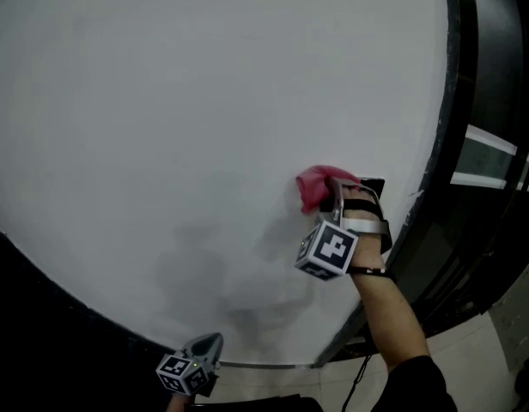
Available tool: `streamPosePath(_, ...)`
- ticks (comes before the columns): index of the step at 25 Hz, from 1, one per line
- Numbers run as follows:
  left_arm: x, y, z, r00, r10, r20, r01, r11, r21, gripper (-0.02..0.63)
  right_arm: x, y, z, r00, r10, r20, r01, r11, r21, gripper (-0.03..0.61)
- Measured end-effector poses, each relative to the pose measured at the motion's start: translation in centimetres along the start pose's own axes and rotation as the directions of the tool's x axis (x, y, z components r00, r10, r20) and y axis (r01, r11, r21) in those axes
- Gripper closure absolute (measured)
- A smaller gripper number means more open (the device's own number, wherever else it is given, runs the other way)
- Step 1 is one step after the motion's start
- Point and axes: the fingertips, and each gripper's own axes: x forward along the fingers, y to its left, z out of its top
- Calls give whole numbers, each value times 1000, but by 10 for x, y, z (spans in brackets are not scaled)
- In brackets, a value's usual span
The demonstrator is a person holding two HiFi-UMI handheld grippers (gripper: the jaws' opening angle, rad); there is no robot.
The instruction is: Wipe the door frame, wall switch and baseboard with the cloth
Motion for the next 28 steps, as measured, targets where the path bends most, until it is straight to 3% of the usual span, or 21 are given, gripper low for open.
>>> streamPosePath(4, -3, 4, 1, 1000, -1, -2, 1, 1000, -11, 621, -2, 5, -2, 1000, -7, -20, 6, 1000, -17, 517)
streamPosePath(9, -8, 4, 3, 1000, -19, -16, 19, 1000, 1, 621, -1, 30, -7, 998, 43, -51, -44, 999, -18, 517)
streamPosePath(14, -7, 9, 6, 1000, -28, -6, 28, 1000, -3, 621, -11, 34, 9, 996, 85, -10, -84, 995, 59, 517)
streamPosePath(25, -13, 3, 7, 998, -57, 0, 57, 998, 3, 621, -8, 60, 1, 994, 105, -13, -104, 994, 37, 515)
streamPosePath(28, -18, 4, 4, 999, -53, -4, 53, 999, 2, 621, -9, 70, 1, 989, 145, -24, -144, 989, 41, 517)
